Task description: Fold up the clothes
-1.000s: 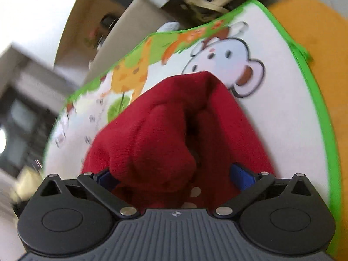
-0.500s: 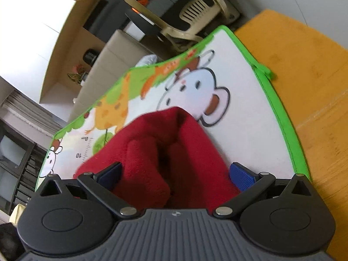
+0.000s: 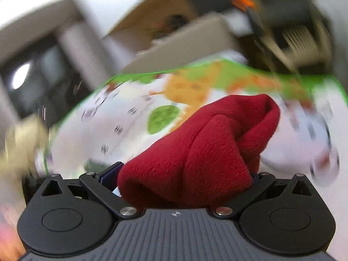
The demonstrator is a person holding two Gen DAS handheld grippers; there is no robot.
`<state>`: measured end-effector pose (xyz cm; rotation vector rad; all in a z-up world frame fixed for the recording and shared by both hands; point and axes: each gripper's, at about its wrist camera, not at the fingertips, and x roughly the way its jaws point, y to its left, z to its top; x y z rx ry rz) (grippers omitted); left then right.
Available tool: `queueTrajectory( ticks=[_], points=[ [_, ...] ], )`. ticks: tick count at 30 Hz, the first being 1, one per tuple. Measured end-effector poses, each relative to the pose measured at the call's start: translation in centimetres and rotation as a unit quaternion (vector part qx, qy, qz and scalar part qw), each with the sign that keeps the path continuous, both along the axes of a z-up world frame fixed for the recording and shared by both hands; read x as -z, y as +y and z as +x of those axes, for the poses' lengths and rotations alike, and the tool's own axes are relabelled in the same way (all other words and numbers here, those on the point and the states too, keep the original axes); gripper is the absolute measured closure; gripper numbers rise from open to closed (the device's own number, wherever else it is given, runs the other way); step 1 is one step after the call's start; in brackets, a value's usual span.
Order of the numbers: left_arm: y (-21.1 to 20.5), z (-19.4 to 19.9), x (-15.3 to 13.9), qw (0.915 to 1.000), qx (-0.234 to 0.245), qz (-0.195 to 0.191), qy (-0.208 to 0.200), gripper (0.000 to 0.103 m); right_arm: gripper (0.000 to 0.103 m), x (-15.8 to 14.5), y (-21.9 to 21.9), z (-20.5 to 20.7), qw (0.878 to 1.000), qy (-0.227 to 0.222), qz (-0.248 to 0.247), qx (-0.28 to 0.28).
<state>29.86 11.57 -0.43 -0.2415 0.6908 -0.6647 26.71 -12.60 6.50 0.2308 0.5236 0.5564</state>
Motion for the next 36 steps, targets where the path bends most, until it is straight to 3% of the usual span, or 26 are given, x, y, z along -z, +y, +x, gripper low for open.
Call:
queueTrajectory(
  ticks=[3,7,10,12,15,18,21,25,29,30,32,34,35,36],
  points=[
    [0.8,-0.4,0.3,1.0000,-0.005,-0.005,0.001,0.001,0.000,-0.8,1.8,-0.8,0.999,-0.030,-0.017,-0.015],
    [0.4,-0.4,0.4,0.9999,-0.007,0.002,-0.008,0.001,0.000,-0.3,1.0,0.4,1.000,-0.008,-0.004,0.008],
    [0.2,-0.6,0.0,0.9998,-0.005,0.004,-0.021,0.001,0.000,0.7,-1.9,1.1,0.996,0.021,-0.013,0.082],
    [1.4,-0.8,-0.8,0.9994,-0.013,-0.022,-0.023,0.001,0.000,1.1,-4.0,0.7,0.992,0.021,-0.021,0.127],
    [5.5,-1.1,-2.2,0.9931,-0.053,-0.103,-0.016,0.001,0.000,1.0,-7.5,-1.6,0.987,0.005,-0.010,0.161],
    [9.3,-0.7,-2.5,0.9812,-0.110,-0.159,0.009,0.001,0.000,1.3,-9.3,-4.0,0.989,0.005,-0.017,0.144],
    [10.4,0.0,-1.8,0.9750,-0.138,-0.170,0.037,0.001,0.000,1.9,-7.3,-6.5,0.995,-0.010,-0.077,0.067],
    [8.8,0.7,-1.1,0.9759,-0.134,-0.163,0.056,0.001,0.000,3.7,-2.3,-8.2,0.989,-0.022,-0.144,-0.033],
    [7.2,0.0,-2.0,0.9812,-0.127,-0.141,0.037,0.001,0.000,6.0,1.4,-7.2,0.973,-0.048,-0.225,-0.017],
    [7.0,-0.5,-2.2,0.9819,-0.127,-0.137,0.033,0.001,0.002,6.4,2.0,-6.9,0.966,-0.067,-0.252,-0.002],
    [7.3,-1.2,-2.8,0.9823,-0.128,-0.134,0.023,0.001,0.019,5.9,2.2,-6.1,0.964,-0.082,-0.255,-0.007],
    [7.9,-1.8,-3.3,0.9826,-0.135,-0.128,0.012,0.001,0.043,3.7,1.6,-5.1,0.973,-0.077,-0.217,-0.027],
    [8.3,-2.1,-3.6,0.9824,-0.140,-0.124,0.004,0.001,0.048,2.1,0.9,-4.5,0.977,-0.086,-0.191,-0.030],
    [8.5,-2.2,-3.7,0.9819,-0.144,-0.123,-0.001,0.001,0.065,0.5,0.3,-4.0,0.981,-0.095,-0.166,-0.027]
  ],
)
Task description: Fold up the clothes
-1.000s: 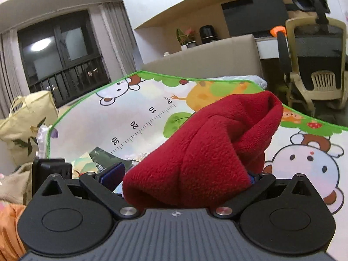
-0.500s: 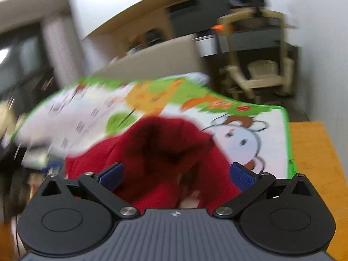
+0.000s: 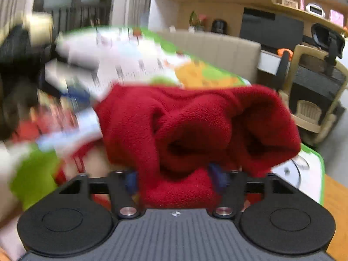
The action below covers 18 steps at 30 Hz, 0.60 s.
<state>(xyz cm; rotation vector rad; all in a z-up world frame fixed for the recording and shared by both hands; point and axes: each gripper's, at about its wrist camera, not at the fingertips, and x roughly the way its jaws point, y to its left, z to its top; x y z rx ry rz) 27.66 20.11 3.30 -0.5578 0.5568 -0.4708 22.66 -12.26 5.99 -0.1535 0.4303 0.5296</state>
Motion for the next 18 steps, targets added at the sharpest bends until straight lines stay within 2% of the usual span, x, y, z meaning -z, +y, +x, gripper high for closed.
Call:
queueTrajectory(
  ticks=[3,6,14,18],
  points=[
    [0.2,-0.1,-0.1,1.0000,-0.006,0.000,-0.003,0.001,0.076,-3.7,-2.0,1.6,0.998,-0.018,0.061,0.024],
    [0.0,-0.1,-0.1,1.0000,-0.005,0.000,0.001,0.001,0.078,-4.8,-3.0,3.0,0.996,-0.023,0.077,0.040],
    [-1.4,0.2,0.8,0.9994,0.010,0.030,0.011,0.001,0.078,-1.5,-2.6,3.7,0.997,0.026,0.061,0.035],
    [-1.8,0.2,-1.1,0.9990,0.014,0.031,-0.028,0.001,0.077,0.0,-2.7,3.4,0.998,0.043,0.038,0.028]
  ],
)
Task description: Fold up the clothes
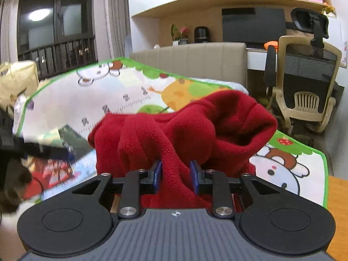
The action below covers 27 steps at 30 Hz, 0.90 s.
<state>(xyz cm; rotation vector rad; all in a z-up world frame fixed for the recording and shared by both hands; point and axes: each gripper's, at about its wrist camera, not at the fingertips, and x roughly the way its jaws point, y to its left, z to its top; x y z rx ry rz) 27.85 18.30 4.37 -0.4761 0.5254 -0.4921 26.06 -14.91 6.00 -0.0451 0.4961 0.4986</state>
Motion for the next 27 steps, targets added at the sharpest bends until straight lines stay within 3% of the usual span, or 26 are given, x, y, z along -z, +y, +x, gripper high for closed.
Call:
queueTrajectory(
  ticks=[6,8,12,14,16,17,20,21,24,27],
  points=[
    [-2.2,2.0,-5.9,0.9926,0.033,-0.017,-0.115,0.001,0.072,5.1,-0.9,-2.0,0.998,0.061,-0.016,-0.004],
    [-4.9,4.2,-5.3,0.9932,0.065,0.012,-0.096,0.001,0.072,5.2,-1.8,-3.1,0.998,0.058,-0.009,-0.002],
    [-9.4,6.2,0.9,0.9916,0.115,0.054,0.023,0.001,0.065,1.4,-4.4,-5.2,1.000,0.006,0.015,-0.003],
    [-11.7,4.3,3.5,0.9852,0.139,0.097,0.025,0.001,0.048,-1.5,-5.6,-5.7,0.999,-0.042,0.031,0.004],
    [-13.7,2.2,3.9,0.9786,0.135,0.155,-0.011,0.000,0.026,-4.5,-5.9,-4.7,0.994,-0.090,0.051,0.019],
    [-14.4,1.5,3.7,0.9753,0.130,0.177,-0.021,0.000,0.023,-5.5,-5.6,-3.8,0.993,-0.103,0.055,0.023],
    [-14.2,1.8,3.2,0.9772,0.123,0.173,-0.005,0.000,0.009,-5.8,-3.6,0.4,0.992,-0.114,0.026,0.038],
    [-14.0,1.9,3.1,0.9775,0.122,0.172,-0.001,0.000,0.004,-4.4,-3.1,2.1,0.995,-0.089,0.001,0.050],
    [-13.9,1.2,2.6,0.9750,0.120,0.187,-0.002,0.000,0.003,0.0,-2.5,6.6,0.995,0.006,-0.055,0.085],
    [-13.8,0.6,2.5,0.9720,0.124,0.200,-0.008,0.000,0.001,3.1,-5.9,6.9,0.990,0.083,0.044,0.106]
  ],
)
